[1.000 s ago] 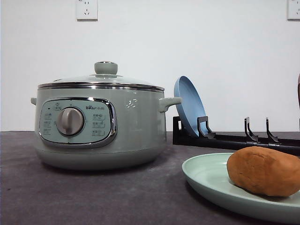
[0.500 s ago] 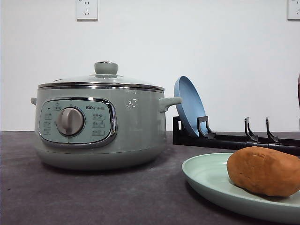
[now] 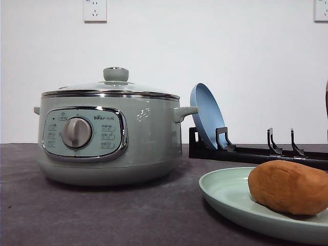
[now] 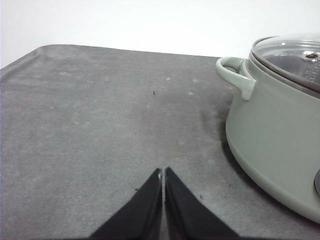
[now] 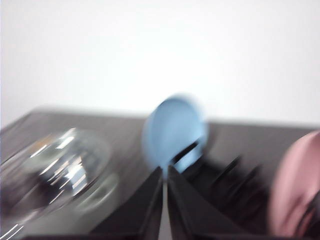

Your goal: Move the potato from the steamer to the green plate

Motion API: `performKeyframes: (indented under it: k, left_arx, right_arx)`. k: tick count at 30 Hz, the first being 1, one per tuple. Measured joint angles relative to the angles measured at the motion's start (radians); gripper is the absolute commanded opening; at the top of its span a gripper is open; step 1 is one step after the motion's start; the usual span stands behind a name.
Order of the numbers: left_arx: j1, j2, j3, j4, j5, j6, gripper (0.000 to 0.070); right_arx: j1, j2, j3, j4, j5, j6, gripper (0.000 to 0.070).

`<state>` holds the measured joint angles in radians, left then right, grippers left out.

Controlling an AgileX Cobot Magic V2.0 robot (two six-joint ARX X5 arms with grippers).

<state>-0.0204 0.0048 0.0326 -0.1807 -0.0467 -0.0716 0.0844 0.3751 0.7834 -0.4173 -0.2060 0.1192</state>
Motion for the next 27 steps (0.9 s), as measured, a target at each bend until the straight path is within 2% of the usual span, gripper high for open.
performKeyframes:
  k: [4,8,13,22,27]
  left_arx:
    - [0.000,0.000,0.000,0.000,0.000,0.001,0.0000]
    - [0.000,0.000,0.000,0.000,0.000,0.002,0.0000]
    - [0.000,0.000,0.000,0.000,0.000,0.002,0.0000]
    - [0.000,0.000,0.000,0.000,0.000,0.002,0.0000]
    - [0.000,0.000,0.000,0.000,0.000,0.002,0.0000]
  right_arx:
    - [-0.092,-0.103,-0.231,0.192,0.041,-0.030,0.0004]
    - [-0.132,-0.177,-0.438,0.219,0.096,-0.060,0.0004]
    - [-0.138,-0.263,-0.625,0.237,0.106,-0.071,0.0004]
    - [-0.135,-0.364,-0.763,0.248,0.107,-0.071,0.0004]
    - [-0.090,-0.371,-0.764,0.242,0.160,-0.071,0.0004]
